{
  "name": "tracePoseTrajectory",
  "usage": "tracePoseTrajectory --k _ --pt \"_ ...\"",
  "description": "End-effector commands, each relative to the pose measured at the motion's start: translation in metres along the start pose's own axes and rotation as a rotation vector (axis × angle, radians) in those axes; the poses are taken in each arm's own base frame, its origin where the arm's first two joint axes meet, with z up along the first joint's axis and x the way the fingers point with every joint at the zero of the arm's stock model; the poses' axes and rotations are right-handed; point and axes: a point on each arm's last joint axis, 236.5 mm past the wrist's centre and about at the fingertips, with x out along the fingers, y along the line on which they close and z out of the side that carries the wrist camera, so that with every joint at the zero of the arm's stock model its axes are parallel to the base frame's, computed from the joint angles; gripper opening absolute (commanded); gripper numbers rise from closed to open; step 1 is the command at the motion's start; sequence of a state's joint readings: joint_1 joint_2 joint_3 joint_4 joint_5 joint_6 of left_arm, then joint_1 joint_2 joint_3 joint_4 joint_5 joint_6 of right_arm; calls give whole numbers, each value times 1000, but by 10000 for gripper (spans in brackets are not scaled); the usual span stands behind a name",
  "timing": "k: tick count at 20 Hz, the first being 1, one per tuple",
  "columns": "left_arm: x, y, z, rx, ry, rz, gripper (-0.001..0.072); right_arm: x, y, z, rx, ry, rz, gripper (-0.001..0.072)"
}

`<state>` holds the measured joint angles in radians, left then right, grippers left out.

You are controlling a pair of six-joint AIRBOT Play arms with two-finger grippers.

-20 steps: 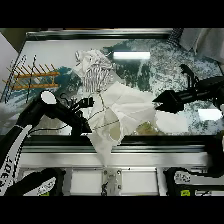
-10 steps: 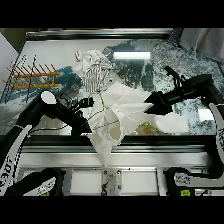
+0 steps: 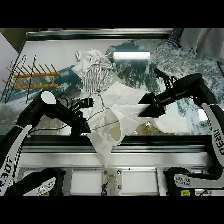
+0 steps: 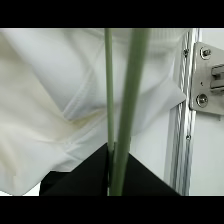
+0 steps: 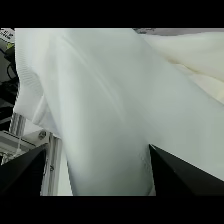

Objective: Fold the clothes and pants, and hang the long-sleeved shirts on hangers.

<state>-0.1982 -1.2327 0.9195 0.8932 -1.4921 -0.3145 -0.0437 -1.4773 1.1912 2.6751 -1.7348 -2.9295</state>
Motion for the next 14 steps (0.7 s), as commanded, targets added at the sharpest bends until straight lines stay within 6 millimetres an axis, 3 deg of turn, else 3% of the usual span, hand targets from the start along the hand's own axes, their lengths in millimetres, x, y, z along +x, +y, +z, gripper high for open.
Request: tracePoseTrajectory --k 1,14 --pt "0 0 1 -1 -6 1 12 5 2 1 -99 6 11 707" --pt "0 0 1 -1 -4 1 13 7 1 -2 -96 20 11 707"
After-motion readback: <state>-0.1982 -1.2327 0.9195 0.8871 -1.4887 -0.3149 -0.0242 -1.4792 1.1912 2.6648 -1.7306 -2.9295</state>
